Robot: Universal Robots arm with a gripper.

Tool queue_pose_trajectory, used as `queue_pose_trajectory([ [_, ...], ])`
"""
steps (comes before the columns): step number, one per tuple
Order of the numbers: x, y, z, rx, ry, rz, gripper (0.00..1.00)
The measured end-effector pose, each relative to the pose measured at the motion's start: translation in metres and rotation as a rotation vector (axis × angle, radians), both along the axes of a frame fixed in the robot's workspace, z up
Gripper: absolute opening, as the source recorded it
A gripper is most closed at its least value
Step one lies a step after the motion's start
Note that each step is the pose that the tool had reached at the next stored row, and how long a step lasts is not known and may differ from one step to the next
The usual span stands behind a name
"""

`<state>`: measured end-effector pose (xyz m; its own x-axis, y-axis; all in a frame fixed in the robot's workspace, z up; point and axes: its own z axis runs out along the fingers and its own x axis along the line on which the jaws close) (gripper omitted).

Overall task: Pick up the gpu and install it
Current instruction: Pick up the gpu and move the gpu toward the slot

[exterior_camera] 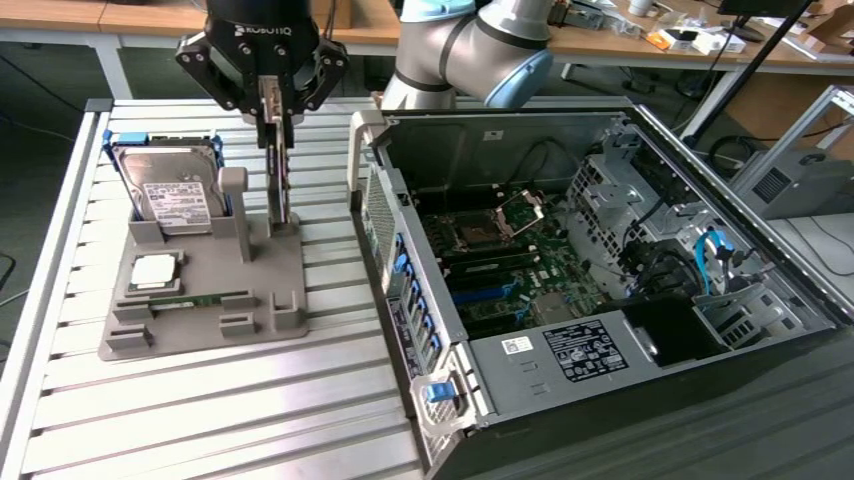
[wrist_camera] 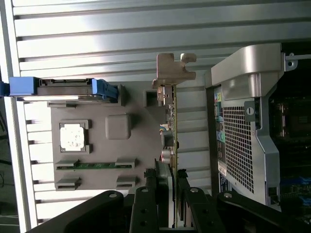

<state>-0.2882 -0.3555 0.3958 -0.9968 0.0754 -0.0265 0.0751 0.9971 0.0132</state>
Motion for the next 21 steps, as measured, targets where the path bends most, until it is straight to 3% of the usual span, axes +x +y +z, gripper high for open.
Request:
queue_pose_trajectory([
  [21, 0.0, 0.0, 0.0094, 0.0006, 0.0, 0.0, 0.27],
])
